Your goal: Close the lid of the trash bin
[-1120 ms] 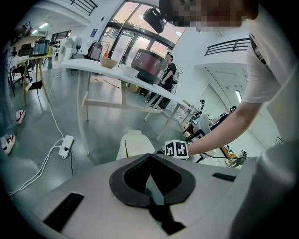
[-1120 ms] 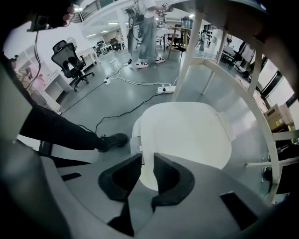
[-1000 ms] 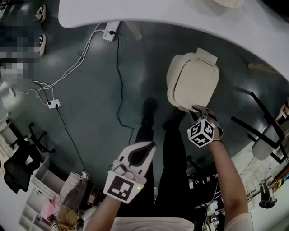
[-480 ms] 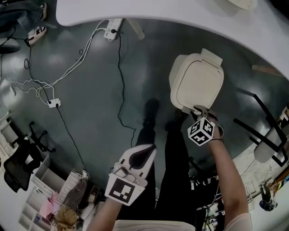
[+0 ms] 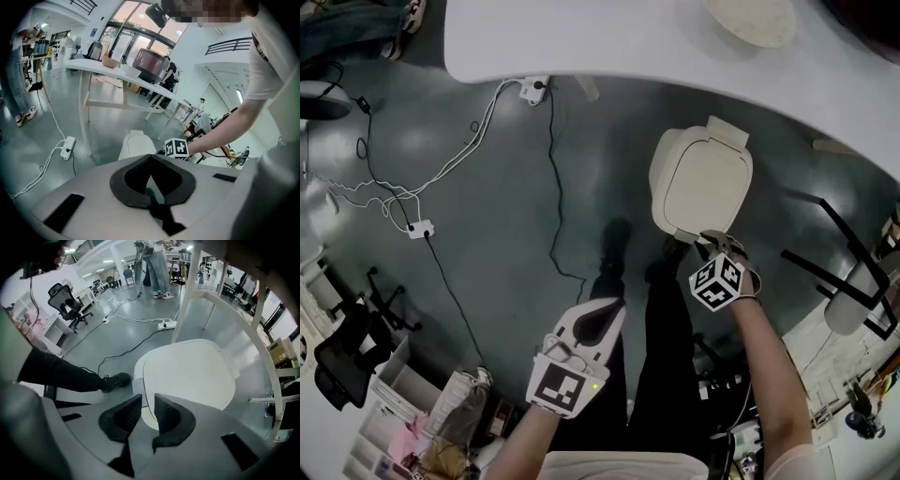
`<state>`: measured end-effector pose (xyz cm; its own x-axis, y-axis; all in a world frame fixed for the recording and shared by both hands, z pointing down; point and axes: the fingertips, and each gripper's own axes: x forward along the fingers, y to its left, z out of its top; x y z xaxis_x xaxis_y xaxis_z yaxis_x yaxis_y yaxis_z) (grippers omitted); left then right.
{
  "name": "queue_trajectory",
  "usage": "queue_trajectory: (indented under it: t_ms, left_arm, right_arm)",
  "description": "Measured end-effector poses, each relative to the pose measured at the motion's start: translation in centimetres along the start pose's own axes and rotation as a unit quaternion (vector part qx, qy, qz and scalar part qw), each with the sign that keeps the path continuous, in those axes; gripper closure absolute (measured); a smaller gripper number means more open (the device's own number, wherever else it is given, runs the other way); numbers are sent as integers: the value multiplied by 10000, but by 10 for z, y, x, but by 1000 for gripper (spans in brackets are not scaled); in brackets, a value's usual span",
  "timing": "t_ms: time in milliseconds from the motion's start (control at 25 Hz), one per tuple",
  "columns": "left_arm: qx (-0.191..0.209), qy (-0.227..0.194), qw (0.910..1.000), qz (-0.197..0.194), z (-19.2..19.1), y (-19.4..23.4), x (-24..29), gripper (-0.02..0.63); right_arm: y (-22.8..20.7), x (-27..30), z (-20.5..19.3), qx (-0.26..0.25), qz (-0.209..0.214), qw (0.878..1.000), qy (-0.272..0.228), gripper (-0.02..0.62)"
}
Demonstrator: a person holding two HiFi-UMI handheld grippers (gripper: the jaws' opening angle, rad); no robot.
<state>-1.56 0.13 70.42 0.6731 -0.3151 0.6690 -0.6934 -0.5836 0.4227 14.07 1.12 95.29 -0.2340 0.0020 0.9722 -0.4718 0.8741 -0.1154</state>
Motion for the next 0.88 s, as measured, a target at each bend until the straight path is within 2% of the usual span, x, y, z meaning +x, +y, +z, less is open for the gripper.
queue_trajectory:
  t_ms: [200, 360, 600, 760, 880]
  left_arm:
    - [127, -161, 9997, -97, 29, -4, -18, 594]
    - [388, -90, 9990, -190, 39, -10, -40, 594]
    - [630, -28, 9977, -242, 56, -27, -85, 594]
    - [806, -81, 9961, -349, 73, -42, -116, 594]
    - [840, -183, 9953, -455, 91, -61, -141, 594]
  right_arm:
    - [-2, -61, 30, 248, -151, 9992, -270, 502]
    - [4, -119, 56, 528, -230, 9972, -482, 505]
    - [10, -205, 79, 789, -616, 9917, -808, 512]
    - [16, -268, 95, 1395, -828, 9796, -1184, 515]
    - [28, -325, 104, 2059, -897, 9616, -1580, 515]
